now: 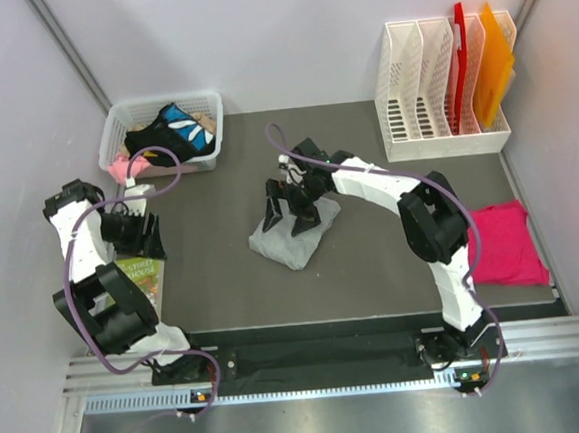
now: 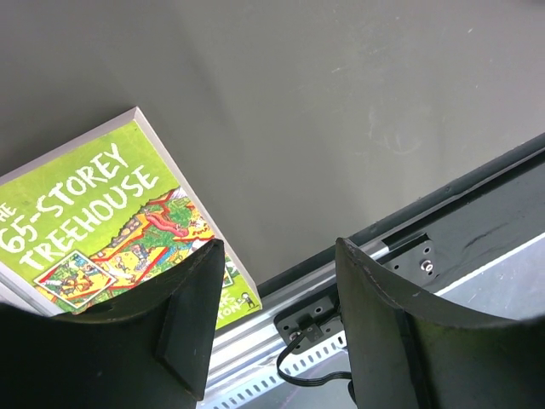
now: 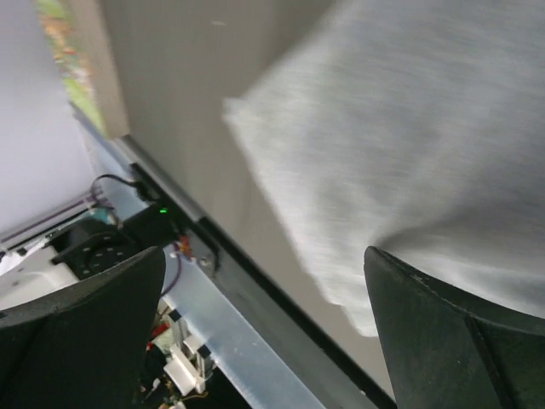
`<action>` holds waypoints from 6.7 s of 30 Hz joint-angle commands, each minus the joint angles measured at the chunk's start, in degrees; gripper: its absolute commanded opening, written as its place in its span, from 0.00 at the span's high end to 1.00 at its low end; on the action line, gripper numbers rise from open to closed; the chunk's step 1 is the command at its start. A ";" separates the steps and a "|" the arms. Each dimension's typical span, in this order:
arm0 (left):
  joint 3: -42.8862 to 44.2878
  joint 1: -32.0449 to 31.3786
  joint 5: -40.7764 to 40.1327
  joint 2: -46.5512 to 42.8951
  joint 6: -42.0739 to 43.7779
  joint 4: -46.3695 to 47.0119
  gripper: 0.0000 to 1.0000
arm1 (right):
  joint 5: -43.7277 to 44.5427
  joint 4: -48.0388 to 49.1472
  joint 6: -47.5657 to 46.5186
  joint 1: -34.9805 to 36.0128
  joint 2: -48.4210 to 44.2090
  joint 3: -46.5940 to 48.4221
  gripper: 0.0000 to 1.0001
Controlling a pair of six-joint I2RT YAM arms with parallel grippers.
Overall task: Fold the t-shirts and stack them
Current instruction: Smooth out wrinkles on the folded tshirt, then put the neatly folded tshirt into the corner of the board with the right arm
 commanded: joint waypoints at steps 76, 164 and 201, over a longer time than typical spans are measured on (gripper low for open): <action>0.52 0.30 -2.17 -6.52 0.95 -9.60 0.39 | -15.76 7.98 -1.89 -7.52 12.81 4.03 0.00; 6.06 -44.18 -4.72 -1.51 -23.57 -0.81 0.36 | -11.01 8.15 -16.41 -13.59 4.12 -20.49 0.00; 0.26 -38.38 -8.15 -10.47 -16.19 -5.12 0.35 | 13.25 23.35 6.88 -1.54 3.94 -25.32 0.83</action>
